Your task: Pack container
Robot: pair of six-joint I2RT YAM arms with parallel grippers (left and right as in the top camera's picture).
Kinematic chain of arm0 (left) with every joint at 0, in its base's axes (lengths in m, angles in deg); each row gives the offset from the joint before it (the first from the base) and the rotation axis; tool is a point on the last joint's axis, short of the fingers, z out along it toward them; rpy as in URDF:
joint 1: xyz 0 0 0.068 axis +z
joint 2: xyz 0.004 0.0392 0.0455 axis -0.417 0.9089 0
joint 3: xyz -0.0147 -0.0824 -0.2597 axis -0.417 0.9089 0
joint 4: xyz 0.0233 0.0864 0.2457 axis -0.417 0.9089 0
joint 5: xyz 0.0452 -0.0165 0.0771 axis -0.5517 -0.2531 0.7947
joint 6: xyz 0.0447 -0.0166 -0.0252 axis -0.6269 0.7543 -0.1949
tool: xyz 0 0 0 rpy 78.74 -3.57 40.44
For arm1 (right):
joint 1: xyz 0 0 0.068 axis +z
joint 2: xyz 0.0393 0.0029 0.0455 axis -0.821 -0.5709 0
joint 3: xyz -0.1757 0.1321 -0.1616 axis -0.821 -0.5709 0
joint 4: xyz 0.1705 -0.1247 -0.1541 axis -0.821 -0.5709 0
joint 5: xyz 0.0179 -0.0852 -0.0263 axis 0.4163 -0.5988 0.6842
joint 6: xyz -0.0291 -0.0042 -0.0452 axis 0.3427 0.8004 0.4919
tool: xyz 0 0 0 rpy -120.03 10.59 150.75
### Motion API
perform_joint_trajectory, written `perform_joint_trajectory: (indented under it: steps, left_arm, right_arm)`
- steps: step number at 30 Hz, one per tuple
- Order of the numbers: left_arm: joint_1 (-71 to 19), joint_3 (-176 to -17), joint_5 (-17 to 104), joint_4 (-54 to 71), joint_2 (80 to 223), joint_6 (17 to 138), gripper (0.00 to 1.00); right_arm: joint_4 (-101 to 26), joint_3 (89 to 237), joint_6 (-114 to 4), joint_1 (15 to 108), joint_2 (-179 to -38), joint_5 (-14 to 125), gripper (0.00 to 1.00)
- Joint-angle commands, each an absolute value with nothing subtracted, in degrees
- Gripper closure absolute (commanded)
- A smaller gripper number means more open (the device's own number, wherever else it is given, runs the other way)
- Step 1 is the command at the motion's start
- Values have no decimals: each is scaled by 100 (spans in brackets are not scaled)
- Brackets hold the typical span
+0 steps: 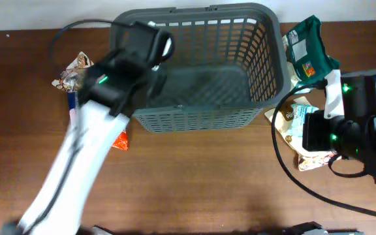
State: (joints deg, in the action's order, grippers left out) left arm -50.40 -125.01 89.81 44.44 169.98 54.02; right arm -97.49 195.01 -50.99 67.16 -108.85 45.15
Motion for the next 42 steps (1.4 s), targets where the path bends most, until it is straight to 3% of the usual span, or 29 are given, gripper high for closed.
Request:
perform_joint_trajectory:
  steps: [1,8,17,18,19,20,21,23,25,42]
  left_arm:
    - [-4448,-12702,8098,5185,15977,6145,98]
    - [-3071,-12412,7207,5917,15046,5795,98]
    - [-2149,-10722,6310,5130,14255,5476,95]
    - [-2149,-10696,6310,5130,14257,5476,83]
    - [-2149,-10685,6310,5134,14279,5476,49]
    - [-2149,-10685,6308,5137,14301,5476,1]
    - [-2149,-10685,6308,5148,14325,5476,1]
    - [-2149,-10681,6310,5228,14355,5469,1]
    - [-2149,-10681,6310,5305,14360,5472,1]
    - [-2149,-10681,6310,5322,14360,5469,1]
  right_arm:
    - [-9827,19549,-5245,6665,-10961,4541,96]
    - [-10094,19543,-5190,6602,-10848,3957,96]
    - [-10162,19355,-4799,5632,-10439,4172,97]
    - [-10123,19357,-4801,5559,-10439,4172,96]
    - [-10057,19357,-4801,5483,-10441,4172,94]
    - [-9954,19357,-4799,5402,-10452,4169,79]
    - [-9856,19357,-4799,5341,-10478,4145,56]
    - [-9642,19357,-4799,5197,-10563,4030,33]
    - [-9441,19357,-4793,5070,-10697,3929,1]
    - [-6789,19357,-3529,4423,-12767,4296,1]
